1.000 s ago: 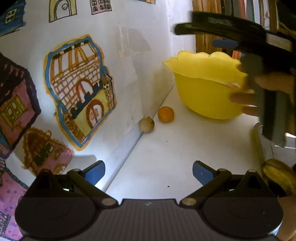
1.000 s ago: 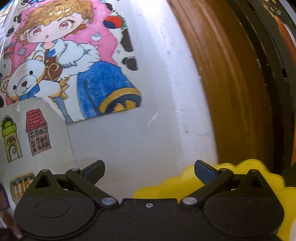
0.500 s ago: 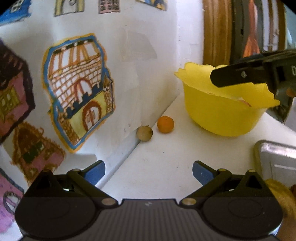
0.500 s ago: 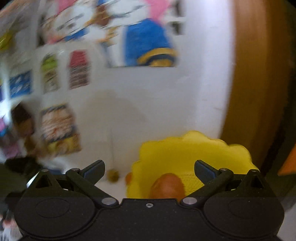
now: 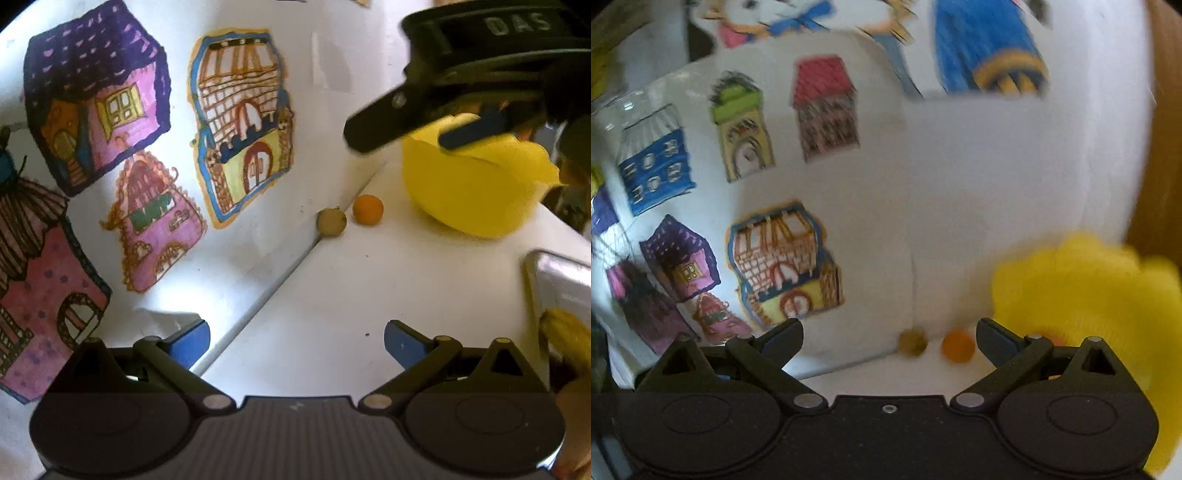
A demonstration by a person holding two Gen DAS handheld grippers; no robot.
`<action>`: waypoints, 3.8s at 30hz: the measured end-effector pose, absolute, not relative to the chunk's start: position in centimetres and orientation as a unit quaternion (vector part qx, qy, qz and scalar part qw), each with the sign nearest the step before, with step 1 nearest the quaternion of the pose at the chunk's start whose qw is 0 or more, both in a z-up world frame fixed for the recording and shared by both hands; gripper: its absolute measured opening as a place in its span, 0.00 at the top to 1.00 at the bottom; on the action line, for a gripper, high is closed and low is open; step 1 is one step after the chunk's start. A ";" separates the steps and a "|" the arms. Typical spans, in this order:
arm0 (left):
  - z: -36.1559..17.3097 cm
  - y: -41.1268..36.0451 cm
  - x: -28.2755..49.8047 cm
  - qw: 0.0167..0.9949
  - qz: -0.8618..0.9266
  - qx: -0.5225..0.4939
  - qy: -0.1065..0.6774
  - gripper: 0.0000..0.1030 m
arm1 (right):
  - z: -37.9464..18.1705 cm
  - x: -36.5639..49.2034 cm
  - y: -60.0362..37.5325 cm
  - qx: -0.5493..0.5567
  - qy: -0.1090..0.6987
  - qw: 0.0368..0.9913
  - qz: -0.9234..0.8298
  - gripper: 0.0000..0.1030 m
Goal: Organize fruits
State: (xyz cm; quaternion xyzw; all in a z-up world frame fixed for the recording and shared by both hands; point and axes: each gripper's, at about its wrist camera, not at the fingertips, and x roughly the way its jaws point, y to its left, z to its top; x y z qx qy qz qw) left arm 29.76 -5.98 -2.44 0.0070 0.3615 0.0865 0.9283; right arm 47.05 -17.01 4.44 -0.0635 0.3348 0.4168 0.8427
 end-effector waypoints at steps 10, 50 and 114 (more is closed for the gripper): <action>-2.2 -7.5 26.4 0.928 0.029 0.122 0.351 0.01 | -1.1 45.9 -19.0 0.141 0.405 0.869 0.247 0.07; -2.5 -7.7 25.0 0.919 0.053 0.150 0.361 0.01 | -3.2 44.3 -19.3 0.099 0.415 0.877 0.222 0.67; -5.0 -11.5 45.6 0.904 0.204 -0.039 0.374 0.78 | 0.7 37.6 -32.4 0.132 0.345 0.907 0.200 0.02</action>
